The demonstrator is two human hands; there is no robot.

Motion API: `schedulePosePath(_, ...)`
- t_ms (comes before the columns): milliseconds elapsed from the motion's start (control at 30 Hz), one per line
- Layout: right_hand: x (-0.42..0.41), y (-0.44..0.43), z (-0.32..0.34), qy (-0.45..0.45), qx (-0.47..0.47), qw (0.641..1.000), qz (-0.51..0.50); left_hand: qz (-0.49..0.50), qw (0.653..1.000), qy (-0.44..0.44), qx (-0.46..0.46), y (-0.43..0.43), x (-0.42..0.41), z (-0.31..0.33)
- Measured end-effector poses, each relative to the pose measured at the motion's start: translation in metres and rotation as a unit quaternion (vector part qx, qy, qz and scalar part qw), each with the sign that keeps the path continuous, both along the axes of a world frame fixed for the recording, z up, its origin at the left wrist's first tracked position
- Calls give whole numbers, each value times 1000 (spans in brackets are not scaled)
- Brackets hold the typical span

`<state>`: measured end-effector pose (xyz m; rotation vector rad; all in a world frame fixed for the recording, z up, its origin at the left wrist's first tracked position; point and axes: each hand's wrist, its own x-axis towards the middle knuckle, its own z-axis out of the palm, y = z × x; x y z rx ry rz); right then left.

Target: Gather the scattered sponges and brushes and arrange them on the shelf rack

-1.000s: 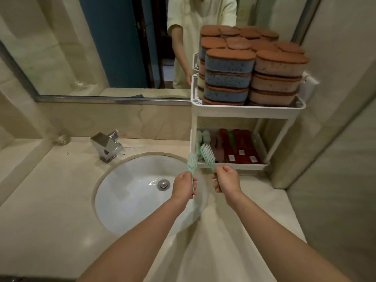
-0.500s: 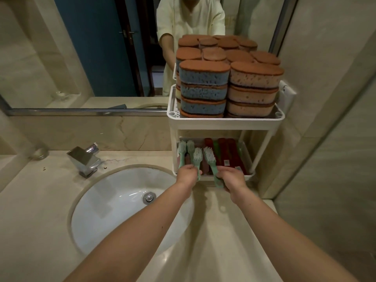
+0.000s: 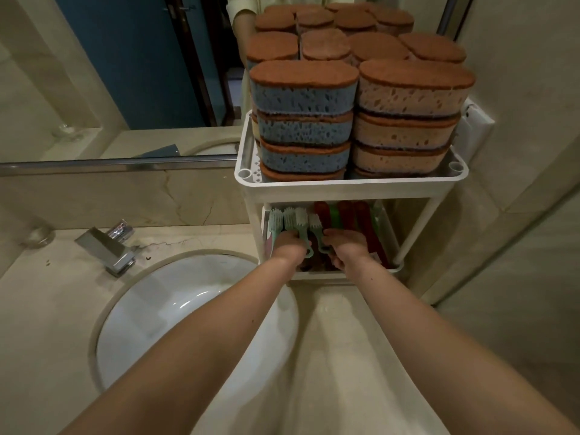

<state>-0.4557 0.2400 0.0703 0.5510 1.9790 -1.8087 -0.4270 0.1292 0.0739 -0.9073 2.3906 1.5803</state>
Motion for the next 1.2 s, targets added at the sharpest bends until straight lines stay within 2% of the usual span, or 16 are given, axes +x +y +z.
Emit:
schedulePosePath(200, -17, -8, -9, 12, 34, 999, 2, 31, 999, -6, -10, -3, -7, -7)
schedulePosePath(367, -21, -4, -20, 44, 45, 998, -30, 3, 999, 6, -35, 0, -8, -9)
schedulePosePath(667, -24, -7, -22, 35, 57, 996, 54, -27, 997, -2, -77, -4, -10, -15)
schedulePosePath(833, -16, -3, -21, 85, 138, 981, 107, -29, 996, 10, -78, -6, -7, -15)
schedulePosePath(967, -11, 6, -13, 143, 241, 949, 144, -60, 994, 13, -87, -6, 2, -11)
schedulePosePath(1033, -7, 10, -9, 154, 244, 946, 148, -76, 992, 11, -102, -6, 7, -9)
schedulePosePath(1133, 4, 15, -4, 156, 214, 956, 127, -71, 995, 38, -60, -5, 16, -7)
schedulePosePath(1200, 12, 15, -1, 162, 203, 960, 106, -11, 998, 56, 3, -3, 20, -4)
